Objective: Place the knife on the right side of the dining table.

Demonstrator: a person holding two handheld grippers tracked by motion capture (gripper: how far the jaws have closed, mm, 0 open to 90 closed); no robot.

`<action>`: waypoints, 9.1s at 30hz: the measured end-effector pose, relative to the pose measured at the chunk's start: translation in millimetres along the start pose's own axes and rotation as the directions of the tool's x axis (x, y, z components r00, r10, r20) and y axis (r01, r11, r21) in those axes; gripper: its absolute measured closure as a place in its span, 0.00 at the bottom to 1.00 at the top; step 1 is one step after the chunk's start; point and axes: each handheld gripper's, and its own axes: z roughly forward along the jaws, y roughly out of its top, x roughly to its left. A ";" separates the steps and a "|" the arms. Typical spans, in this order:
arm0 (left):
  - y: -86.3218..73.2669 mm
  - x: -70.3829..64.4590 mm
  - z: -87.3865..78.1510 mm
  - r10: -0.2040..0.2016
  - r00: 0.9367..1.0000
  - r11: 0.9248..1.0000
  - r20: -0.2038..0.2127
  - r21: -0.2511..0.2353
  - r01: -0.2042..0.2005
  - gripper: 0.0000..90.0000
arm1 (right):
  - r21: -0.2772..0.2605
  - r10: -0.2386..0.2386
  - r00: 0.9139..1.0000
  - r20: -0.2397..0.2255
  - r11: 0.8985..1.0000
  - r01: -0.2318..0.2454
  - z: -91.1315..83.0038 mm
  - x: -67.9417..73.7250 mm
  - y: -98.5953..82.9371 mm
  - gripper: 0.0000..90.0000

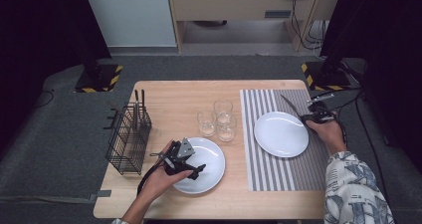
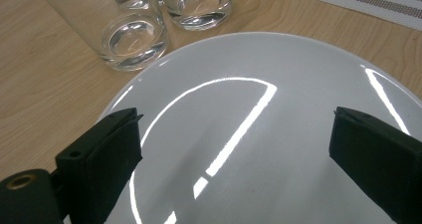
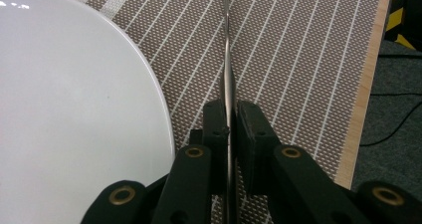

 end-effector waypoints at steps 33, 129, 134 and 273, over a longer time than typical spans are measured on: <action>-0.2 -1.4 1.4 0.008 1.000 1.000 0.007 0.007 -0.008 0.06 | -0.091 0.066 0.997 0.028 0.994 -0.063 -2.8 -9.5 -5.5 0.77; 1.7 6.6 -18.3 0.025 0.997 1.000 -0.066 -0.014 -0.026 0.07 | -0.089 0.132 0.988 0.081 0.988 -0.125 -37.4 1.6 -59.4 0.79; 1.1 7.5 -18.2 0.024 0.998 1.000 -0.066 -0.012 -0.025 0.07 | -0.093 0.138 0.987 0.084 0.987 -0.130 -36.1 -0.7 -57.9 0.79; 1.7 9.4 -0.1 0.004 1.000 1.000 -0.011 0.012 -0.004 0.08 | -0.092 0.189 0.975 0.118 0.980 -0.178 -3.5 -5.1 -15.4 0.76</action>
